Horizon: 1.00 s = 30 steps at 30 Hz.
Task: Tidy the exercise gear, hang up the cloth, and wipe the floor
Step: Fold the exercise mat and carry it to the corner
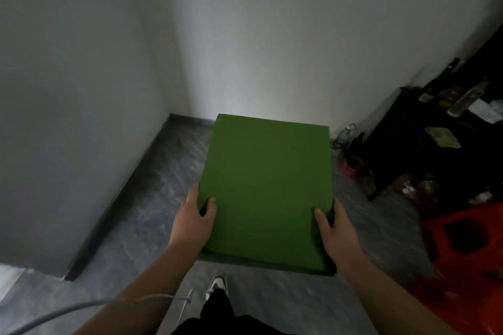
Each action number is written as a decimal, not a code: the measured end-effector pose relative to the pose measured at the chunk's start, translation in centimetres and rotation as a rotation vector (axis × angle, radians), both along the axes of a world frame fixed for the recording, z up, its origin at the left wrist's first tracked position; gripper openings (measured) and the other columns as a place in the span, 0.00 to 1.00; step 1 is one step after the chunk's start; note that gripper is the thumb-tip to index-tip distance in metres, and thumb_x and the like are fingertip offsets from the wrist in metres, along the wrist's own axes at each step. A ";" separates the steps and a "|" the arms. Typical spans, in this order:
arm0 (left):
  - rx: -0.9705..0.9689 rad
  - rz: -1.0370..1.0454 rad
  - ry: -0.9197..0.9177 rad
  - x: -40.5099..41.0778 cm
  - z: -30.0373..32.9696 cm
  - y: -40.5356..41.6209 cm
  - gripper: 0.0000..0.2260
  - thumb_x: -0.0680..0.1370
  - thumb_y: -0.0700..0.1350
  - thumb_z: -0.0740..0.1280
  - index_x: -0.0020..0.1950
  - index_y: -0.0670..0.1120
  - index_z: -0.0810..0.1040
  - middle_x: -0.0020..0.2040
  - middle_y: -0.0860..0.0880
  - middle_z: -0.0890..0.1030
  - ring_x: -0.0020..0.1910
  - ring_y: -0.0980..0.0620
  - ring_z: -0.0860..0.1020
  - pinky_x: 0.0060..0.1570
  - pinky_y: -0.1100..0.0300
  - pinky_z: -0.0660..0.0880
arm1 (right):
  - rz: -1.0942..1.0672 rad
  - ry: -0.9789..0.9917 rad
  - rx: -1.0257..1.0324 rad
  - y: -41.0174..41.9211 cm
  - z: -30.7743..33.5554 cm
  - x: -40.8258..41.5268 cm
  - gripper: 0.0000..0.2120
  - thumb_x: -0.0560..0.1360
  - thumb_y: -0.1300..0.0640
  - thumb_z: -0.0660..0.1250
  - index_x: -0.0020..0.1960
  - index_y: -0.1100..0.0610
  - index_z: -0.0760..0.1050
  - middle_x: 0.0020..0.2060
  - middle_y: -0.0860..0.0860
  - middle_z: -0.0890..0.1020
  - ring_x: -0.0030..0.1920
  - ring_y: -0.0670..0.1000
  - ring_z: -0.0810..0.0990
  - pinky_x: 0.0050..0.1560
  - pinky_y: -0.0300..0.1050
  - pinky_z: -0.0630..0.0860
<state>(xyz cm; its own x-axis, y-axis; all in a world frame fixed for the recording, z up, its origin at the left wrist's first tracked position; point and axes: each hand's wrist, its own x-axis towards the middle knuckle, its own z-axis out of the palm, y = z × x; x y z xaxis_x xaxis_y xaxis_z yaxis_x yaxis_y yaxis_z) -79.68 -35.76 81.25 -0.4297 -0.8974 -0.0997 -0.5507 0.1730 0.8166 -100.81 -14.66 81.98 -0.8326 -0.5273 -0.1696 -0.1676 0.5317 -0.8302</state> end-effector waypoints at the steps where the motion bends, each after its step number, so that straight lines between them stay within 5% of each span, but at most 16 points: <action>1: -0.001 -0.009 -0.002 -1.5 -0.1 -2.1 0.19 0.80 0.49 0.63 0.71 0.53 0.67 0.57 0.49 0.78 0.50 0.49 0.75 0.49 0.55 0.71 | -0.005 0.002 0.016 -1.9 -0.3 -1.4 0.25 0.81 0.52 0.63 0.75 0.54 0.63 0.68 0.52 0.75 0.62 0.51 0.75 0.62 0.43 0.70; 5: -0.054 -0.042 -0.032 -7.3 0.1 -8.8 0.21 0.80 0.46 0.65 0.72 0.49 0.67 0.62 0.44 0.77 0.58 0.41 0.77 0.52 0.57 0.68 | -0.056 0.003 0.035 -7.8 -0.6 -6.1 0.26 0.80 0.52 0.64 0.76 0.55 0.63 0.68 0.53 0.75 0.65 0.55 0.75 0.64 0.46 0.70; 12: -0.067 -0.144 -0.058 -19.4 -0.5 -15.4 0.20 0.80 0.44 0.65 0.71 0.46 0.68 0.60 0.42 0.78 0.56 0.41 0.77 0.50 0.56 0.68 | -0.148 -0.086 0.003 -13.0 -1.7 -16.6 0.28 0.80 0.51 0.65 0.77 0.52 0.60 0.69 0.51 0.75 0.66 0.54 0.75 0.66 0.57 0.73; 22: -0.031 -0.182 -0.090 -42.1 -4.7 -18.3 0.19 0.80 0.45 0.64 0.71 0.46 0.66 0.58 0.43 0.77 0.49 0.48 0.76 0.50 0.54 0.71 | -0.145 -0.046 0.064 -16.0 -5.2 -39.2 0.27 0.80 0.54 0.64 0.77 0.53 0.60 0.68 0.54 0.76 0.65 0.57 0.76 0.64 0.51 0.72; 30: 0.040 -0.225 -0.195 -56.3 -9.6 -20.8 0.20 0.80 0.46 0.64 0.70 0.45 0.64 0.57 0.42 0.78 0.52 0.43 0.78 0.51 0.53 0.74 | -0.113 -0.059 0.199 -18.8 -10.9 -54.1 0.29 0.81 0.52 0.62 0.78 0.53 0.56 0.69 0.58 0.74 0.66 0.61 0.74 0.64 0.55 0.72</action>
<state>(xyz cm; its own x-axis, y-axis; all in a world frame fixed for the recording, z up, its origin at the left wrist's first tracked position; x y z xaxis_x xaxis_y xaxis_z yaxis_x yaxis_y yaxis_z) -135.96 -56.54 71.65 -0.5867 -0.7755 -0.2332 -0.6492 0.2783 0.7078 -154.90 -33.49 71.06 -0.8698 -0.3830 -0.3109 -0.0523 0.6983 -0.7139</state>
